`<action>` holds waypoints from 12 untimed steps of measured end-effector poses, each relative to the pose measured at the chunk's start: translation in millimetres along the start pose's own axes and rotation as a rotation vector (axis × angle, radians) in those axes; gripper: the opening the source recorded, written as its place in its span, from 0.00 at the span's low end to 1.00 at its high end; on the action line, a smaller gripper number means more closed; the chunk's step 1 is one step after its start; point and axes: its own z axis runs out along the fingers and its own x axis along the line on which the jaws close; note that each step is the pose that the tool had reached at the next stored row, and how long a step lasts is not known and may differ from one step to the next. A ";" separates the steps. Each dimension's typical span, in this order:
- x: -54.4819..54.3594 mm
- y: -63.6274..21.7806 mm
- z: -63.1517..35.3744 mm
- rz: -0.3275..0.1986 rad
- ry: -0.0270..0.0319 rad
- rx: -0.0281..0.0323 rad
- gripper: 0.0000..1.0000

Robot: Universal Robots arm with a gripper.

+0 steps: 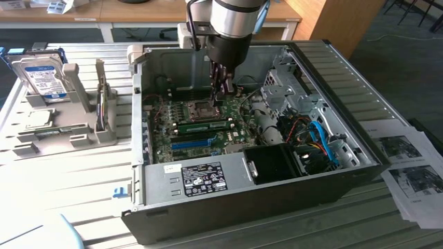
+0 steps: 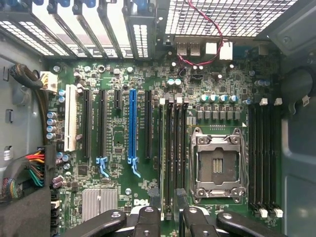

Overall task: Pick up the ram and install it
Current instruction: 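Insert the ram into the slot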

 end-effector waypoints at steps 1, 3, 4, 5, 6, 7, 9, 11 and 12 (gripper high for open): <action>0.0 0.0 -0.4 0.000 -0.0002 0.0001 0.24; 0.0 0.0 -0.8 0.000 -0.0004 0.0001 0.24; 0.0 0.1 -1.6 0.000 0.0000 0.0000 0.24; -0.1 0.1 -2.5 0.000 -0.0001 0.0000 0.24; -0.1 0.1 -3.4 0.000 -0.0001 0.0001 0.24; -0.1 0.2 -4.0 0.000 -0.0002 0.0000 0.24; -0.1 0.2 -4.1 0.000 -0.0003 0.0001 0.24; -0.1 0.1 -4.0 0.000 -0.0003 0.0001 0.24; -0.1 0.1 -4.1 0.000 -0.0003 0.0001 0.24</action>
